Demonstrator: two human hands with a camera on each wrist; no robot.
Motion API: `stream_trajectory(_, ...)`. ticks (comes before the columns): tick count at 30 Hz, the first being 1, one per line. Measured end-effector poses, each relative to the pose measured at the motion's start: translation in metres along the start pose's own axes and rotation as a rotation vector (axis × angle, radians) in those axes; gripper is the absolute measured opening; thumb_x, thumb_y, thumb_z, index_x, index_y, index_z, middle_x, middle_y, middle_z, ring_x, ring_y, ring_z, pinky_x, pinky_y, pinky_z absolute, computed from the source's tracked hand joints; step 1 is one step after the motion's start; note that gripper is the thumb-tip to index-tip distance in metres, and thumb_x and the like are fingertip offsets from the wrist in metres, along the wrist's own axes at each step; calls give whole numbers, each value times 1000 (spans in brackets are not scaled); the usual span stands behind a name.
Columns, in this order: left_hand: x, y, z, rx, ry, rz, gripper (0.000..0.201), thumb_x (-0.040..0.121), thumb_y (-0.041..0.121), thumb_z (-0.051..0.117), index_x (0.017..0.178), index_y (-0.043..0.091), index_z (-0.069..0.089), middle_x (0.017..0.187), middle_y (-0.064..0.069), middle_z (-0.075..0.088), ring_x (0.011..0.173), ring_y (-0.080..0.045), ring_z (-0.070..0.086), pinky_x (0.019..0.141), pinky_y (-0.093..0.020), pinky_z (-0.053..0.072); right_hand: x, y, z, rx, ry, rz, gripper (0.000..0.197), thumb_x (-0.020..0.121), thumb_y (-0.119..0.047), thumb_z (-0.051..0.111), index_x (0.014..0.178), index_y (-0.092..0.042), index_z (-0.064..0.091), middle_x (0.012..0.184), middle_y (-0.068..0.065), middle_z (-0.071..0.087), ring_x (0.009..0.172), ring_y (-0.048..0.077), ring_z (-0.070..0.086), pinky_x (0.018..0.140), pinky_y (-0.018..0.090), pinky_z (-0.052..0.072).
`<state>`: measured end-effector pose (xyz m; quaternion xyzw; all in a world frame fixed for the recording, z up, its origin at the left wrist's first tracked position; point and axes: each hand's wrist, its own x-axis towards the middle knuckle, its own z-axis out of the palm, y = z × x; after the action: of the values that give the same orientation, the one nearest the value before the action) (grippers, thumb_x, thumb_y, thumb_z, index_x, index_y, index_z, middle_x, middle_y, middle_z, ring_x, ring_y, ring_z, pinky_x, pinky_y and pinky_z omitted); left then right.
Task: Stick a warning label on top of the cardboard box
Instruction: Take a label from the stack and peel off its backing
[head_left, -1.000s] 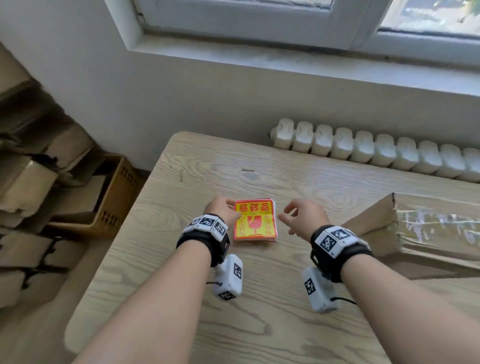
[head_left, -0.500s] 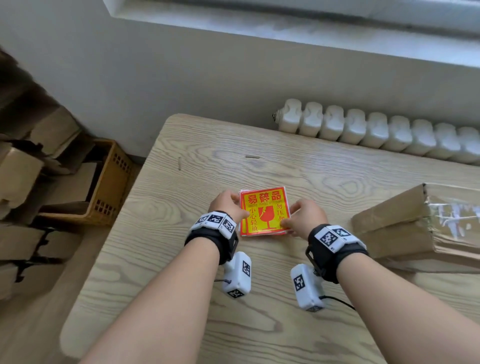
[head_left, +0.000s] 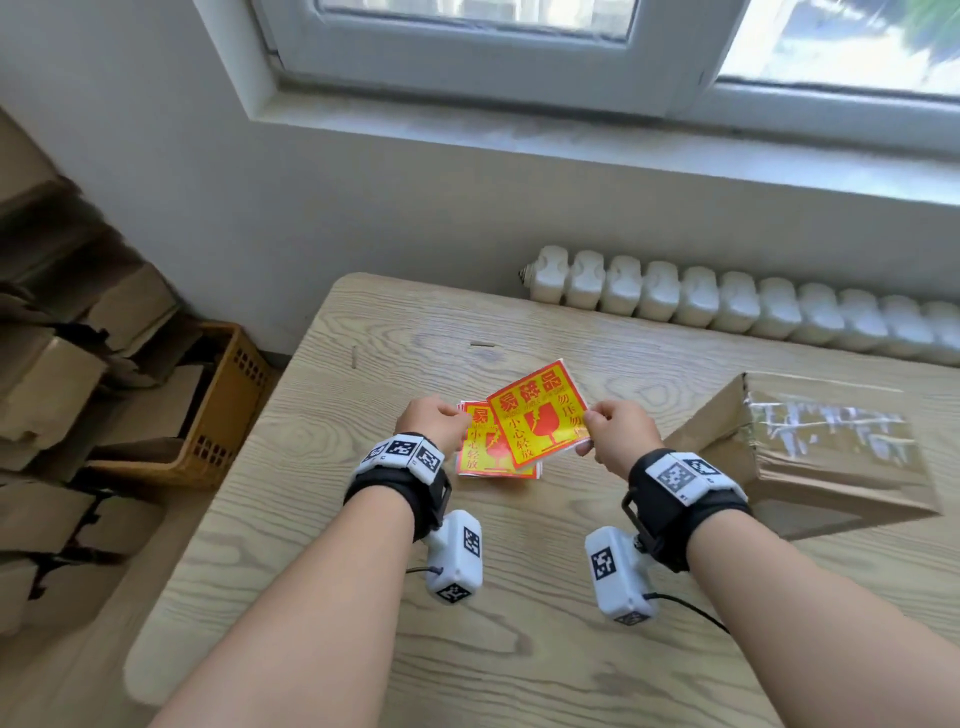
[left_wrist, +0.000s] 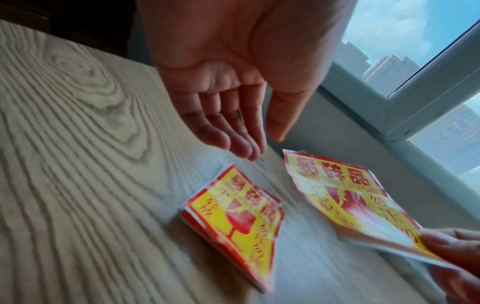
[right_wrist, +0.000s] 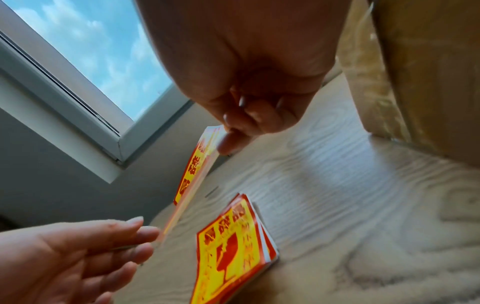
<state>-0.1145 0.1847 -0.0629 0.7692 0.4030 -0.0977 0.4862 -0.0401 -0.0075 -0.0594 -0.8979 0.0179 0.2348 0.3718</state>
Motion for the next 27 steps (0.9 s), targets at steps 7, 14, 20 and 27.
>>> stream_trajectory(7,-67,49,-13,-87,-381,64,17,88,29,63,77,16,66,75,2,67,65,-8,58,60,-19,45,-31,-23,-52,237,64,-85,19,96,-16,41,93,-9,59,56,6,60,44,16,45,44,26,35)
stream_trajectory(14,-103,70,-20,-108,-378,172,13,83,6,69,73,14,69,52,8,71,51,-2,62,57,-18,49,-52,-31,-76,286,71,-161,20,97,-18,40,92,-9,57,59,7,60,46,17,46,45,28,36)
stream_trajectory(20,-119,78,-16,-159,-358,193,15,85,7,65,73,15,69,53,6,72,50,-3,63,58,-20,50,-64,-28,-87,318,80,-172,25,97,-16,40,96,-2,61,60,7,59,47,16,47,45,28,37)
stream_trajectory(27,-134,93,-13,-204,-338,218,19,84,5,62,68,14,66,50,7,69,59,-9,61,58,-19,46,-86,-28,-103,-69,258,-365,50,84,-32,64,130,-16,51,128,7,54,117,24,54,102,39,44)
